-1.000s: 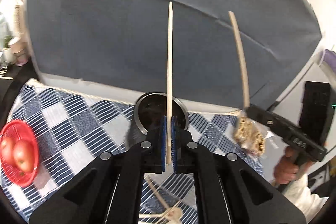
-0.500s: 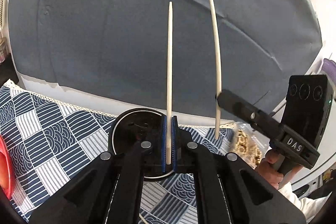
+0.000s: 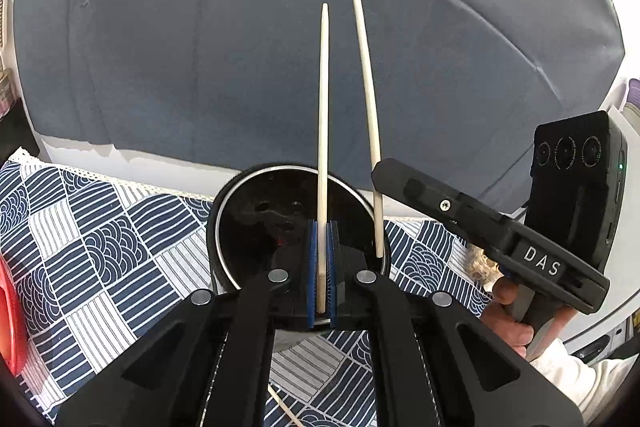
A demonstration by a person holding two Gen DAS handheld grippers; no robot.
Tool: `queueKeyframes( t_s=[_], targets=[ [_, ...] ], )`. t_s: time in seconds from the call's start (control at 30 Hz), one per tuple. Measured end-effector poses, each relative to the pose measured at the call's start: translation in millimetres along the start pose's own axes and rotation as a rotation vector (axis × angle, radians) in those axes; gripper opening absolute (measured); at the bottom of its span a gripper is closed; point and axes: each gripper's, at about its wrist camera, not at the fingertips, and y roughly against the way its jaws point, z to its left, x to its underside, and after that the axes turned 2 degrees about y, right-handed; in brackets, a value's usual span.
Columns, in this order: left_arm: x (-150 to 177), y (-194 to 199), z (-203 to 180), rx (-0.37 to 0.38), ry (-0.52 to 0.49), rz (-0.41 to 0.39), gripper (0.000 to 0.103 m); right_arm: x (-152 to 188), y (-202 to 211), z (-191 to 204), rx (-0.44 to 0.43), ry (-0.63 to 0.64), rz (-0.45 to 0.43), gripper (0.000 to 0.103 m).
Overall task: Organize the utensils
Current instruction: 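Lift the chopsticks with both tools and carry them over the black holder, then open both tools to drop the chopsticks into the black holder, then move both tools back down toward the remaining chopsticks on the cloth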
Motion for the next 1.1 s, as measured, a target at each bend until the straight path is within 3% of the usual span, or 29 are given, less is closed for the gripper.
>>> queueKeyframes(
  t_s=[0.43,0.47,0.53,0.57,0.6,0.67,0.73,0.8,0.93,1.1],
  targets=[
    [13,13,3,-0.027,-0.041,0.023,0.006,13,4,34,0.138,0.203,0.139,0.005],
    [12,14,3,-0.034,-0.046,0.022,0.010,13,5,37,0.160,0.214,0.136,0.006],
    [12,18,3,-0.038,-0.054,0.007,0.038,13,12,42,0.199,0.235,0.118,0.010],
    [13,22,2,-0.043,-0.063,-0.004,0.042,13,14,44,0.203,0.237,0.114,0.012],
    [13,27,1,-0.059,-0.077,-0.012,0.047,12,18,46,0.210,0.238,0.109,0.016],
    [13,33,-1,-0.078,-0.099,-0.017,0.055,13,28,51,0.249,0.250,0.095,0.040],
    [14,41,1,-0.091,-0.105,-0.024,0.068,14,36,56,0.269,0.255,0.090,0.050],
    [17,52,6,-0.102,-0.101,-0.034,0.072,15,45,61,0.294,0.267,0.090,0.057],
    [25,66,18,-0.140,-0.087,-0.036,0.085,22,59,75,0.299,0.282,0.103,0.084],
    [40,85,37,-0.180,-0.072,-0.013,0.094,36,68,91,0.326,0.277,0.128,0.086]
  ],
)
